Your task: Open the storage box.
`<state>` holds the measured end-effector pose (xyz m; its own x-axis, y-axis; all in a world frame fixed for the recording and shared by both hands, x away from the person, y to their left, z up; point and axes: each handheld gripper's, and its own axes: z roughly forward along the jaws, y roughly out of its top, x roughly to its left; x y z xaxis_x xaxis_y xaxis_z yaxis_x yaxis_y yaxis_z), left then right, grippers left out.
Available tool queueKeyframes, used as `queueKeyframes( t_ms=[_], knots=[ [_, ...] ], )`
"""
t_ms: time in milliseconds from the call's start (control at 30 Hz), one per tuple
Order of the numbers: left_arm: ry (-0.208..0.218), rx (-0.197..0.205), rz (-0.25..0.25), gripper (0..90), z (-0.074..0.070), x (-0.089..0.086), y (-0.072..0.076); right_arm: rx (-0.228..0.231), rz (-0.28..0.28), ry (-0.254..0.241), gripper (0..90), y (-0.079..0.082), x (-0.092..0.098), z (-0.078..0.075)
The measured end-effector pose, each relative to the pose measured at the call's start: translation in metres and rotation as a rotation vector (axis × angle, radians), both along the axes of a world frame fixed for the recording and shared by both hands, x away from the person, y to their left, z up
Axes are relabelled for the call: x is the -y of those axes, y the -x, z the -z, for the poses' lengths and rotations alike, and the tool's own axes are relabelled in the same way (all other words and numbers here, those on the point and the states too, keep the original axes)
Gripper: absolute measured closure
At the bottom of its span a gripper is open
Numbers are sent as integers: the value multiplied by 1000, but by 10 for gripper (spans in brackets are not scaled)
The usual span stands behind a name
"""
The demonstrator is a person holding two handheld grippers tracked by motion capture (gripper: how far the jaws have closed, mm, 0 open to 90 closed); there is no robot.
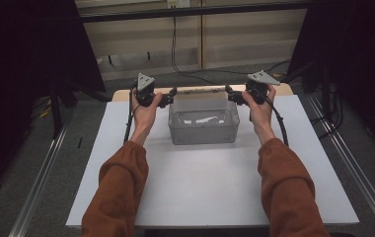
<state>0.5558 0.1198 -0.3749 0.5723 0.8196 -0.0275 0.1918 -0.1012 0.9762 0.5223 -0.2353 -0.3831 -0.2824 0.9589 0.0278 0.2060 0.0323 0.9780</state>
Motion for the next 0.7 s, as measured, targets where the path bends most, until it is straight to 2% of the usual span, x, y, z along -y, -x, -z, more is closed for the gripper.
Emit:
queueKeyframes(
  t_ms=[233,300,367,433,600,700],
  knots=[
    [3,14,0,28,7,0,12,16,17,3,0,12,5,4],
    [28,0,7,28,8,-1,16,12,16,-10,0,17,5,7],
    [36,5,6,28,8,-1,20,13,9,-20,0,21,4,9],
    [27,16,0,28,6,-2,25,21,13,-5,0,25,4,11],
    [36,32,5,28,5,-10,35,37,-4,8,0,34,2,11],
    [50,28,-3,28,6,-16,41,50,-9,8,0,40,0,9]
  ],
)
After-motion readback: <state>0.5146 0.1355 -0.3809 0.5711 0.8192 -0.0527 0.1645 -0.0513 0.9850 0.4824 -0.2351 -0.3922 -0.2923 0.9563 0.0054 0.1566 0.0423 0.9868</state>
